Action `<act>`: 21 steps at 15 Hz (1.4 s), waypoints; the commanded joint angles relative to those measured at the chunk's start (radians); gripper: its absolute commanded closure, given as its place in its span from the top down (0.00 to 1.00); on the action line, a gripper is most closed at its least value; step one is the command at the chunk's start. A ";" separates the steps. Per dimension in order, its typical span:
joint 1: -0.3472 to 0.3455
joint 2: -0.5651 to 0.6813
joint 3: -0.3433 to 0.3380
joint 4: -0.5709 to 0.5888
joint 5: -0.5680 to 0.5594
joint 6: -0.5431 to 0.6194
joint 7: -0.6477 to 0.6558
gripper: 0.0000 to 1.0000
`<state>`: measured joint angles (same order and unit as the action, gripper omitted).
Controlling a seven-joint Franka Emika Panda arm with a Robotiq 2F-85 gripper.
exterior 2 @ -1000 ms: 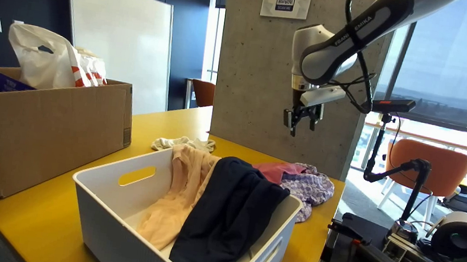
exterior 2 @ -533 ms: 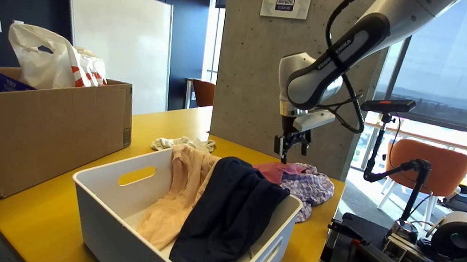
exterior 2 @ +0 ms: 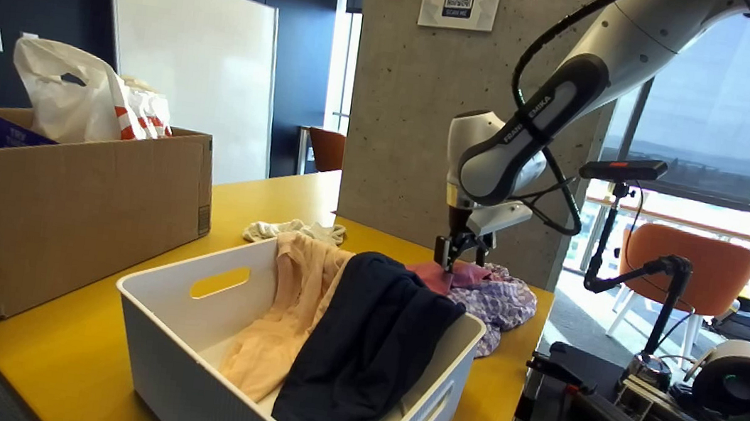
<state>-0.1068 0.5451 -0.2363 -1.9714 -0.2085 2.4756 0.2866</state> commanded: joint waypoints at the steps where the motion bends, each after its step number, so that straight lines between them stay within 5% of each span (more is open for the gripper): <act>1: -0.013 0.020 0.013 0.005 0.068 0.109 0.005 1.00; 5: -0.002 0.060 0.022 0.006 0.111 0.187 -0.003 0.98; 6: 0.000 0.063 0.021 -0.002 0.118 0.212 -0.004 0.74; 8: 0.009 0.055 0.014 -0.019 0.124 0.244 -0.005 0.68; 17: 0.024 -0.009 -0.003 -0.086 0.127 0.307 -0.013 0.01; 20: 0.028 -0.004 -0.003 -0.082 0.124 0.290 -0.013 0.00; 21: 0.029 -0.013 -0.003 -0.089 0.124 0.284 -0.013 0.26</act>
<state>-0.0877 0.5575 -0.2364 -2.0387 -0.1106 2.7690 0.2906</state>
